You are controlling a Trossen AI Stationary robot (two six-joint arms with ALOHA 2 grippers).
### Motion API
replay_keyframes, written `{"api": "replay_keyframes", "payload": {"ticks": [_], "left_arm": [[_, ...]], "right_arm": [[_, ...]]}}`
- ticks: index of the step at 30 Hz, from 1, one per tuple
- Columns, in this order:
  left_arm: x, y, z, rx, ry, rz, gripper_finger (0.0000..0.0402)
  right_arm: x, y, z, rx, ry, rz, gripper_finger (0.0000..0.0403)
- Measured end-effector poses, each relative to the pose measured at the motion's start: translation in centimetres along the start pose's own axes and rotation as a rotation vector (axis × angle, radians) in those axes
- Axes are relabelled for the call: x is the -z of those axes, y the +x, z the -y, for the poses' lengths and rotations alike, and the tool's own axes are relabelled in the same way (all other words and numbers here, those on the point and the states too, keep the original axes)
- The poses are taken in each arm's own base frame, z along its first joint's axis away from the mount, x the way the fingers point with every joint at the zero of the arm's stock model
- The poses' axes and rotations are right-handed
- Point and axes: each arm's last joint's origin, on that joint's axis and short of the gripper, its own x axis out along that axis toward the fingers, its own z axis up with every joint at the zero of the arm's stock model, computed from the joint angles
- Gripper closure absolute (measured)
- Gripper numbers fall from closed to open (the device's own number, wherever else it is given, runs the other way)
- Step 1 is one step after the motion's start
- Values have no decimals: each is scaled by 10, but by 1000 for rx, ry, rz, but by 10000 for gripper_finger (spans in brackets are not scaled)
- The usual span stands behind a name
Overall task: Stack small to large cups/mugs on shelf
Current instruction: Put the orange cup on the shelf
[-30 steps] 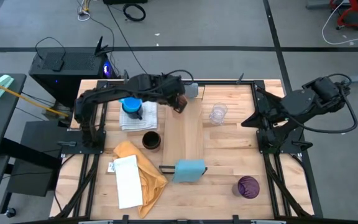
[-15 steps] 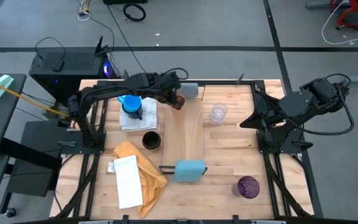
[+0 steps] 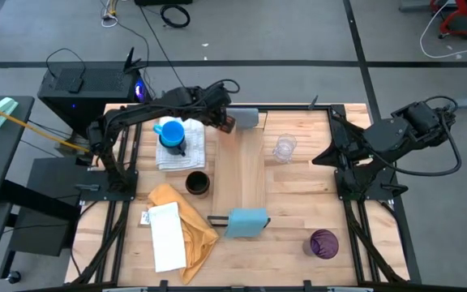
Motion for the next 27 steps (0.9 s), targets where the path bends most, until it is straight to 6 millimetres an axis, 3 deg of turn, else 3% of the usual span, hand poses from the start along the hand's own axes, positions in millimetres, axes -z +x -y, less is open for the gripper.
{"api": "replay_keyframes", "payload": {"ticks": [9,19,27], "left_arm": [[-1,0,2,-16,1,34,392],[22,31,8,-10,-21,23,392],[19,34,6,-7,-14,50,392]], "right_arm": [[-1,0,0,10,-1,10,390],[-1,0,0,10,1,10,390],[-1,0,0,10,2,10,391]]}}
